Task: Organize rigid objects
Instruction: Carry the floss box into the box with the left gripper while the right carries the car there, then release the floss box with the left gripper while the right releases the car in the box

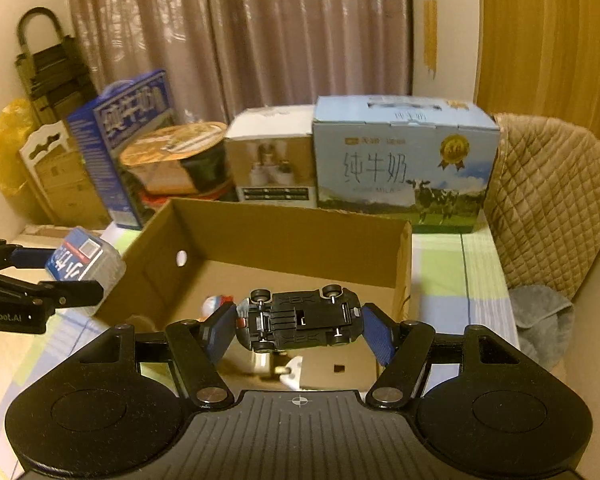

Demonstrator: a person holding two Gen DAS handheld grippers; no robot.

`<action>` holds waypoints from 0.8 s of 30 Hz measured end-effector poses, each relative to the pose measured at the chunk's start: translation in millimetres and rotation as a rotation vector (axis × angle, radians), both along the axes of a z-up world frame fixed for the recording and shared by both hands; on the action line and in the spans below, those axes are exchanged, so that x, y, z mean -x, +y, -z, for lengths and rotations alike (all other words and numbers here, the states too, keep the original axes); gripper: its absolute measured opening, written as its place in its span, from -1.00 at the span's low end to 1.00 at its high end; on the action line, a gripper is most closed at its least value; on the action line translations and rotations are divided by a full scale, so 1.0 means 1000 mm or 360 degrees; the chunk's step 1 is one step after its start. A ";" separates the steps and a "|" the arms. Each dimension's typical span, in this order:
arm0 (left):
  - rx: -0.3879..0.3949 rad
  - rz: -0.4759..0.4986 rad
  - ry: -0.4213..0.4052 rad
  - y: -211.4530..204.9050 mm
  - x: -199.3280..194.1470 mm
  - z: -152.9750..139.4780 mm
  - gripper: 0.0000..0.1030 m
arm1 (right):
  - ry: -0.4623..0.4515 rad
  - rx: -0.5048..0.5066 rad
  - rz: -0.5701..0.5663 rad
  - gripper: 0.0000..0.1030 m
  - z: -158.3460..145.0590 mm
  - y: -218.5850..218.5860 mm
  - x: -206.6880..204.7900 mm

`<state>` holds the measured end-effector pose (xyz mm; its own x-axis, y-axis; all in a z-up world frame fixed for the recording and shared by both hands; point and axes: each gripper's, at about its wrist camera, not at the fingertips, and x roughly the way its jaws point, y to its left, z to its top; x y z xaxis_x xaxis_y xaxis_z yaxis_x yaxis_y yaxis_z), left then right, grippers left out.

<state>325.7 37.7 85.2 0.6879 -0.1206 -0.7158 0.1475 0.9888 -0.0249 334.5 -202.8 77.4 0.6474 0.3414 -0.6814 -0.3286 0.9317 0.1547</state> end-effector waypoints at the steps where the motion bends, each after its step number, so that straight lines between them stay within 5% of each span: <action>1: -0.0007 0.0001 0.0011 0.000 -0.007 0.005 0.62 | 0.0013 0.0001 0.0004 0.25 0.005 0.000 -0.005; 14: -0.0030 0.0016 0.0129 -0.004 -0.035 0.060 0.62 | 0.0145 0.0028 0.0018 0.25 0.058 0.005 -0.033; 24: -0.0042 -0.0005 0.0071 -0.007 -0.037 0.053 0.68 | 0.0167 0.0028 0.0016 0.25 0.063 0.005 -0.033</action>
